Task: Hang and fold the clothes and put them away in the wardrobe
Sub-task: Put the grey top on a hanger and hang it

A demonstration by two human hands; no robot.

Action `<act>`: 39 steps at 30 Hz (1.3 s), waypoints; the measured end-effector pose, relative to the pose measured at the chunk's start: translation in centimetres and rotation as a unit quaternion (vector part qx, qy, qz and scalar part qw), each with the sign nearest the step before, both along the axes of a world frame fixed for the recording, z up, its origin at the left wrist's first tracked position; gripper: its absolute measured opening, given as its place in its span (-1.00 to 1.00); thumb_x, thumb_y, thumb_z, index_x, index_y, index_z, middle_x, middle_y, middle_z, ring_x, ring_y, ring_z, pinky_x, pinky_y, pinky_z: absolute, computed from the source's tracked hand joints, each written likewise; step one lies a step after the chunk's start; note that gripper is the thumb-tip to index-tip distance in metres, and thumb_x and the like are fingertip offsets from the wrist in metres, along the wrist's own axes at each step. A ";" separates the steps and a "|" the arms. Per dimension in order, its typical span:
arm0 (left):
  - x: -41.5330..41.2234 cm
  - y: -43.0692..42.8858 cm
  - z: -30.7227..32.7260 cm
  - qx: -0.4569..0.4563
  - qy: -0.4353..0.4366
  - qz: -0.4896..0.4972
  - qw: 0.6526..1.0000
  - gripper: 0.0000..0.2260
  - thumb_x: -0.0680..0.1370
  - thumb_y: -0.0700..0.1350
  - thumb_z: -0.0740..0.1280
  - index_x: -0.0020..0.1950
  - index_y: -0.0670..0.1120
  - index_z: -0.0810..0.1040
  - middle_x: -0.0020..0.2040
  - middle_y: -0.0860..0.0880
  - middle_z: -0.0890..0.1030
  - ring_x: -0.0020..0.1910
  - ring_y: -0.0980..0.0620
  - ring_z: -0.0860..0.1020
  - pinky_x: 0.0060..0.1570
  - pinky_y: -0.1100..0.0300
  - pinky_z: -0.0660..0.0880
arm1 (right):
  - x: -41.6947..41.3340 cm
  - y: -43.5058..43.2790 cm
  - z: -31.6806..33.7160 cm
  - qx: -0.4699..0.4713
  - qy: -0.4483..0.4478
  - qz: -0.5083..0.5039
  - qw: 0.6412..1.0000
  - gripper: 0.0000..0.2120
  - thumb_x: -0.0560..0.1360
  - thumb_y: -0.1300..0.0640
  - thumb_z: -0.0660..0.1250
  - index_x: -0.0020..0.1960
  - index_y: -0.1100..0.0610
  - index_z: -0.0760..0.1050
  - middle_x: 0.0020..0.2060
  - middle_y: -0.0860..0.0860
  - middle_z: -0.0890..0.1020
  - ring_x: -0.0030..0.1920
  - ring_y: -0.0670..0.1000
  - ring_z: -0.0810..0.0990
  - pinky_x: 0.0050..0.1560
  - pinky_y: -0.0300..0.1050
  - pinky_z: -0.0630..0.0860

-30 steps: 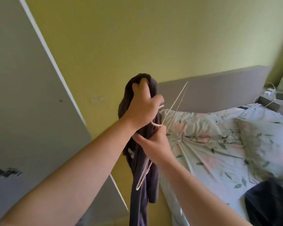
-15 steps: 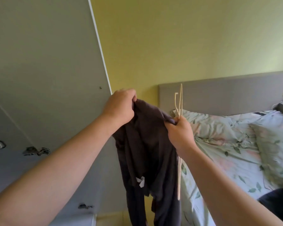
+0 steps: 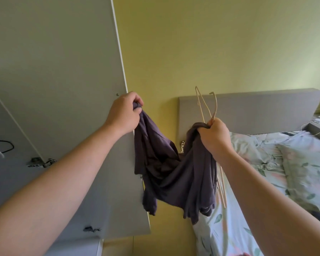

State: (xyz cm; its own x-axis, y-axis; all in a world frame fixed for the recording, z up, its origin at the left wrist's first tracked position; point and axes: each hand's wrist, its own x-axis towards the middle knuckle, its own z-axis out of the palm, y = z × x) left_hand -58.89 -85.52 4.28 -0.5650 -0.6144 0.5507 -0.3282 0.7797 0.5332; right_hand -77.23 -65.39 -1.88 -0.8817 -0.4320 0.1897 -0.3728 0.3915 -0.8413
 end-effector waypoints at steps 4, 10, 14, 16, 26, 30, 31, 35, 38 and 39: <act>-0.1 -0.1 1.0 0.155 0.119 0.001 0.981 -0.74 0.57 -0.31 0.26 -0.14 0.07 0.50 -0.17 0.11 0.56 -0.17 0.13 0.52 -0.16 0.21 0.45 | -1.5 2.0 -0.6 0.045 0.019 -0.042 0.998 -0.94 0.47 0.14 0.26 -0.06 0.07 0.40 -0.18 0.00 0.53 -0.23 -0.03 0.45 -0.34 -0.12 0.28; -0.1 0.9 2.0 0.147 0.039 -0.020 0.988 -0.77 0.43 -0.27 0.20 -0.20 0.04 0.55 -0.23 0.07 0.61 -0.24 0.07 0.56 -0.25 0.21 0.43 | -1.6 3.4 -1.7 0.056 -0.010 -0.049 0.997 -0.85 0.49 0.21 0.16 0.05 0.14 0.38 -0.11 0.05 0.53 -0.15 0.10 0.49 -0.25 -0.07 0.36; 1.2 1.5 1.1 0.021 -0.265 -0.097 0.959 -0.73 0.36 -0.03 0.58 -0.02 0.10 0.58 -0.22 0.08 0.61 -0.25 0.02 0.58 -0.21 0.14 0.50 | -1.4 3.3 -1.4 0.030 -0.024 -0.049 0.998 -0.88 0.52 0.18 0.15 0.05 0.10 0.35 -0.16 0.02 0.50 -0.21 0.02 0.46 -0.26 -0.05 0.37; 1.8 1.9 0.4 0.034 -0.459 -0.128 0.879 -0.50 0.31 0.12 0.64 0.19 0.09 0.59 -0.12 0.07 0.63 -0.13 0.03 0.62 -0.04 0.11 0.54 | -1.5 3.3 -0.7 0.018 -0.029 -0.046 0.998 -0.88 0.53 0.16 0.15 0.06 0.08 0.36 -0.16 0.00 0.51 -0.20 0.01 0.47 -0.32 -0.09 0.33; 4.7 -0.5 -5.5 -0.032 -0.654 0.089 0.751 -0.87 0.50 -0.14 0.30 -0.13 -0.17 0.60 -0.04 -0.11 0.63 -0.02 -0.15 0.63 -0.11 0.11 0.54 | -2.4 3.9 0.7 0.001 -0.022 -0.039 0.999 -0.80 0.43 -0.03 0.30 -0.02 0.03 0.39 -0.18 0.01 0.57 -0.20 0.03 0.54 -0.24 0.01 0.52; 5.8 -2.5 -5.2 0.065 -0.599 0.102 0.792 -0.95 0.25 -0.18 0.28 -0.40 -0.12 0.44 -0.40 -0.05 0.46 -0.41 -0.09 0.38 -0.43 0.24 0.25 | -2.3 4.0 0.7 0.029 -0.024 -0.010 0.999 -0.55 0.31 -0.04 0.55 0.00 0.04 0.34 -0.15 -0.01 0.52 -0.18 -0.01 0.51 -0.31 -0.08 0.39; 6.2 -2.9 -5.3 0.118 -0.562 0.092 0.813 -0.93 0.21 -0.19 0.28 -0.43 -0.09 0.40 -0.45 -0.04 0.40 -0.43 -0.07 0.30 -0.44 0.24 0.18 | -2.1 3.8 0.8 0.041 -0.026 0.006 0.999 -0.49 0.29 0.00 0.60 0.02 0.05 0.33 -0.14 -0.01 0.51 -0.18 -0.02 0.50 -0.33 -0.10 0.35; 7.2 -4.2 -6.2 0.387 -0.251 0.083 0.883 -0.82 0.31 -0.29 0.18 -0.41 -0.05 0.25 -0.41 -0.06 0.28 -0.43 -0.04 0.20 -0.42 0.24 0.17 | -1.2 3.1 1.0 0.118 0.005 0.057 0.991 -0.63 0.43 0.30 0.38 0.08 0.09 0.26 -0.13 0.05 0.49 -0.20 0.02 0.49 -0.38 -0.11 0.35; 7.1 -4.5 -6.3 0.493 -0.055 0.087 0.864 -0.89 0.22 -0.21 0.15 -0.34 -0.06 0.23 -0.35 -0.09 0.29 -0.38 -0.09 0.27 -0.35 0.17 0.21 | -0.9 3.2 1.1 0.115 0.045 0.046 0.991 -0.71 0.42 0.36 0.20 0.06 0.09 0.27 -0.16 0.05 0.49 -0.22 0.03 0.47 -0.36 -0.08 0.33; 7.2 -4.7 -6.1 0.509 -0.020 0.084 0.856 -0.90 0.24 -0.20 0.19 -0.34 -0.07 0.27 -0.38 -0.10 0.35 -0.40 -0.11 0.33 -0.35 0.17 0.24 | -1.0 3.2 1.1 0.107 0.056 0.033 0.992 -0.73 0.41 0.35 0.19 0.03 0.09 0.27 -0.17 0.03 0.49 -0.23 0.03 0.46 -0.36 -0.08 0.32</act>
